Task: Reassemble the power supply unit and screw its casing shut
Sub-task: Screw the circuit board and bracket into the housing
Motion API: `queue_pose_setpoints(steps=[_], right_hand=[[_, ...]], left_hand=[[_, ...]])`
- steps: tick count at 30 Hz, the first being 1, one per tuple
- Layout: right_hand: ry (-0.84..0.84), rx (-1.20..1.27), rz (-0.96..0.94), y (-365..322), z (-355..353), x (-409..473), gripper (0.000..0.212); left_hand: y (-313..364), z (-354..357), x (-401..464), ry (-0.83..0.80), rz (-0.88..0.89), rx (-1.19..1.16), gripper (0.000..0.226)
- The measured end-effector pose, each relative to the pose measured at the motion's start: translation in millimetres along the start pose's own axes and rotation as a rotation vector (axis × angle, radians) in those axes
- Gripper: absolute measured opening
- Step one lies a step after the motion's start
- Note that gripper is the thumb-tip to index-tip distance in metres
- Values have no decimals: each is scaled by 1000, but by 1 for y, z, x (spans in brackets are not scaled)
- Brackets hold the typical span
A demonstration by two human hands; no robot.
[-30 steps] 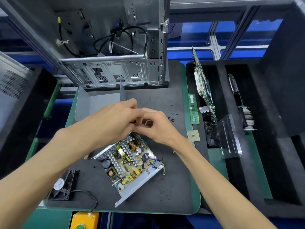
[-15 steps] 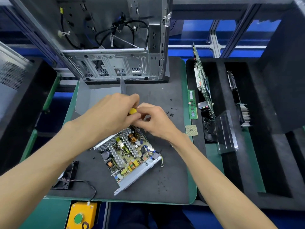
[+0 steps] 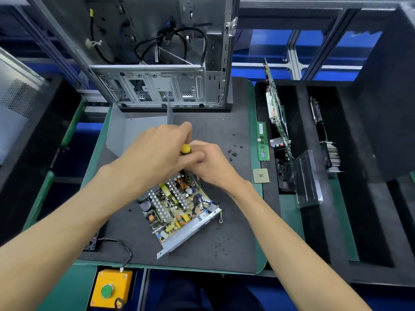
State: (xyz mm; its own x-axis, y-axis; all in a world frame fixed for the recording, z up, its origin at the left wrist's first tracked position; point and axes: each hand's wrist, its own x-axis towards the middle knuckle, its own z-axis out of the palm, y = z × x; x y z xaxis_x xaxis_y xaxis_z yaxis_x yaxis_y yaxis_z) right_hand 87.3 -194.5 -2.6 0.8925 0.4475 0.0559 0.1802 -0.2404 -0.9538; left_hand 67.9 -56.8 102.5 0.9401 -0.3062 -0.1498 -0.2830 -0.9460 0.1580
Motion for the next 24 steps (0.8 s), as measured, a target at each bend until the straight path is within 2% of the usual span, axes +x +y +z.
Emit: queue_pose_setpoints(steps=[1,4,5,7,9,10,12,15,17,20,22,23,24], right_hand=[[2,1,-3,0,1,1,27],[41,-10,32,5,2,1,46],[39,-21,47,7,2,1,47],[23,-20,54,9,2,1,47],[14,-24,45,10,3,1,46],[10,-33,44,9,3,1,43],[15,-36,56,7,5,0,39],[55,-62,11,3,6,-4,27],[17,-64,-11,3,7,-5,12],[-10,-92,-37,7,8,-5,18],[-11,-96,-40,6,8,-5,11],[5,-94,-38,7,8,-4,16],[32,-88,-37,9,6,-3,26]], left_hand=[[-2,0,1,18,-10,3,31],[-2,-3,2,-80,138,-90,7],[0,-4,2,-109,166,-108,10],[1,-3,0,-87,100,-86,18],[2,-4,-1,-37,-41,-22,32],[2,-4,-1,-50,-49,-21,31],[2,-5,0,-120,38,-41,9],[3,-6,-4,-211,117,-60,22],[3,-4,-6,-149,76,-46,18],[4,-1,-7,-52,-19,25,31],[4,-2,-5,-76,32,11,16],[3,-4,-4,-111,71,-2,7],[2,-6,-3,-159,97,-14,11]])
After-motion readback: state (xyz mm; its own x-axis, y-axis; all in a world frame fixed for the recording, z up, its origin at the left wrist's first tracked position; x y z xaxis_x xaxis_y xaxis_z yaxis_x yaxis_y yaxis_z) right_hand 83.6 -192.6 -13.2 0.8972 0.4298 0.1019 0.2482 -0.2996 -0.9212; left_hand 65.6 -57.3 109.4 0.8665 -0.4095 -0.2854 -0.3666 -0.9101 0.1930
